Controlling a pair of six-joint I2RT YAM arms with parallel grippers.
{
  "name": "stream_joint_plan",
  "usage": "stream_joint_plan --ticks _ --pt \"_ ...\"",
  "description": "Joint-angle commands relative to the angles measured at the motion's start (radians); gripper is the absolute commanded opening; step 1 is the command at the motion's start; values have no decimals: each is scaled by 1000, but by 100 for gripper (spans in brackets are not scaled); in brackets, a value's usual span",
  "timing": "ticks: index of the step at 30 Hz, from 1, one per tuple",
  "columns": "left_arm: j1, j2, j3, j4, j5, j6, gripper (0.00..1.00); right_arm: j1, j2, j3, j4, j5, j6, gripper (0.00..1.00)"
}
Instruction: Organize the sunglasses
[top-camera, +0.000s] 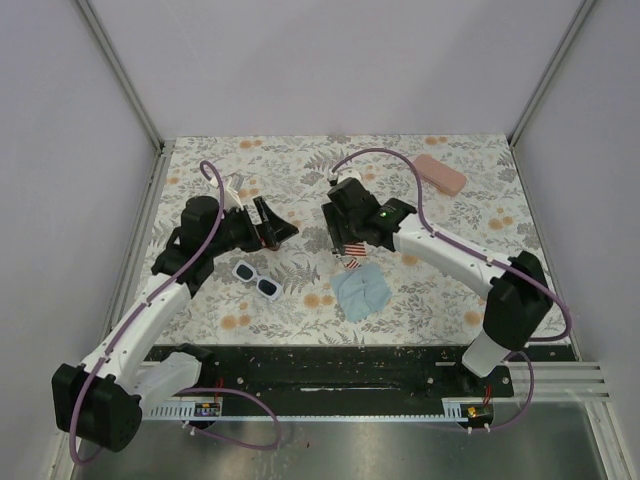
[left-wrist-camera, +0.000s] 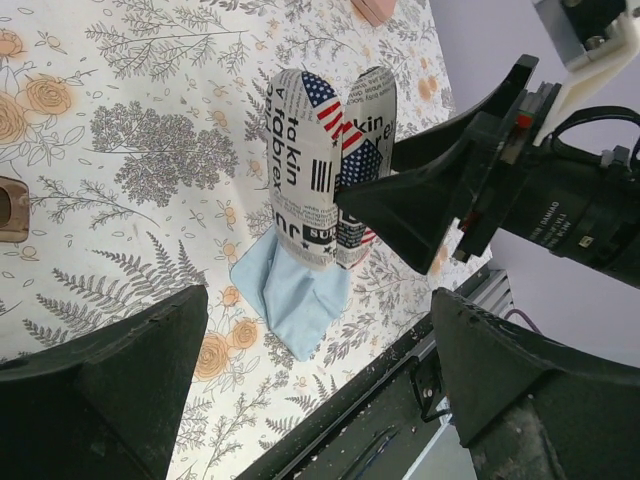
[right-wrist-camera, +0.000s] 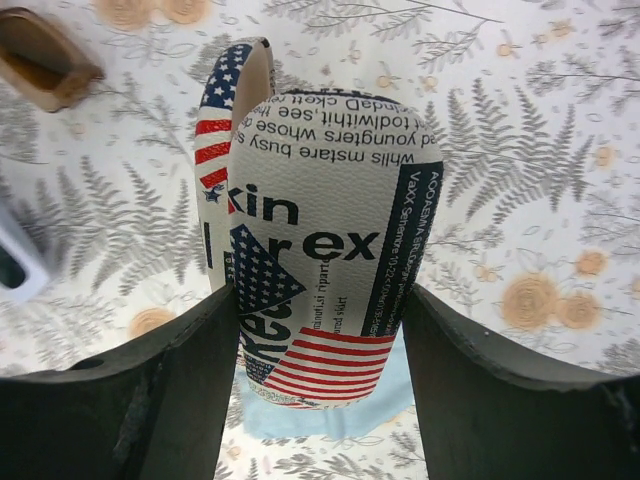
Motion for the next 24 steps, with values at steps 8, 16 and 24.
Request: stream_joint_plan --ticks 8,16,24 --pt "34 -35 8 -45 39 65 96 39 69 138 -107 260 -97 57" --pt "44 -26 23 -44 56 66 97 -183 -65 31 103 -445 129 57" --pt "60 -46 28 -62 56 80 96 -326 -131 -75 229 -686 202 56"
